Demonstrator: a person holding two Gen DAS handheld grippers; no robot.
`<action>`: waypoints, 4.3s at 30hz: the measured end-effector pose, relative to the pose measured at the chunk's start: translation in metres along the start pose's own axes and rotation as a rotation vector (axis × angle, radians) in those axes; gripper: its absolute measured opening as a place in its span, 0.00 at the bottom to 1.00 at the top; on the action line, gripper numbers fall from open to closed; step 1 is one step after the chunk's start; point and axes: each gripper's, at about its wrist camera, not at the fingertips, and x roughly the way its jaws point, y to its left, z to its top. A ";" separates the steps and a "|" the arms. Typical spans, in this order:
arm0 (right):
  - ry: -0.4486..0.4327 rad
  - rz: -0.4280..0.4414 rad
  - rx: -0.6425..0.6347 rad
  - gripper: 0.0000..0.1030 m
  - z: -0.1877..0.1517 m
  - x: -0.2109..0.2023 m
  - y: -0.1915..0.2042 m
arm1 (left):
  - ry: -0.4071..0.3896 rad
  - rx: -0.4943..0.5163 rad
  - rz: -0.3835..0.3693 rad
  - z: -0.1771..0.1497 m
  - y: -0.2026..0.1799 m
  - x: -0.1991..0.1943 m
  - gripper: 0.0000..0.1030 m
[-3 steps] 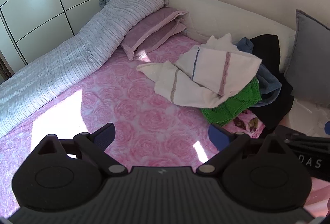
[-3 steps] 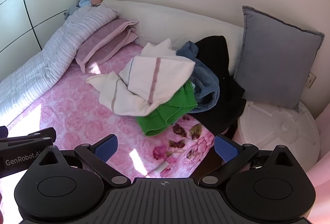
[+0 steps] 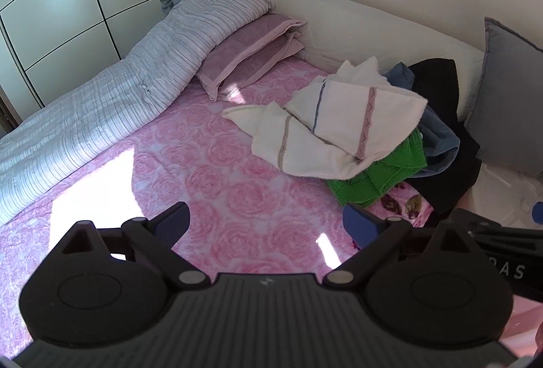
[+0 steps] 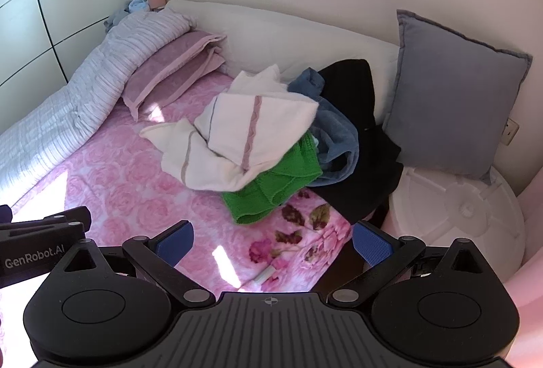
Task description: Fold clothes
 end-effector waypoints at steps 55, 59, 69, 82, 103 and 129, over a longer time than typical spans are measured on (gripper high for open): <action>-0.003 -0.177 0.152 1.00 0.007 0.012 0.079 | -0.031 0.129 -0.216 0.040 0.077 0.042 0.93; -0.004 -0.185 0.161 1.00 0.006 0.013 0.086 | -0.030 0.140 -0.230 0.039 0.082 0.045 0.93; -0.010 -0.210 0.192 1.00 0.005 0.016 0.091 | -0.037 0.165 -0.256 0.039 0.091 0.052 0.93; -0.049 -0.199 0.222 1.00 0.013 0.029 0.091 | -0.040 0.206 -0.292 0.056 0.090 0.075 0.93; -0.022 -0.135 0.121 0.97 0.067 0.120 0.044 | 0.076 0.160 -0.308 0.114 0.053 0.176 0.92; 0.103 -0.042 0.069 0.82 0.169 0.279 -0.049 | 0.272 0.097 -0.348 0.201 -0.053 0.332 0.78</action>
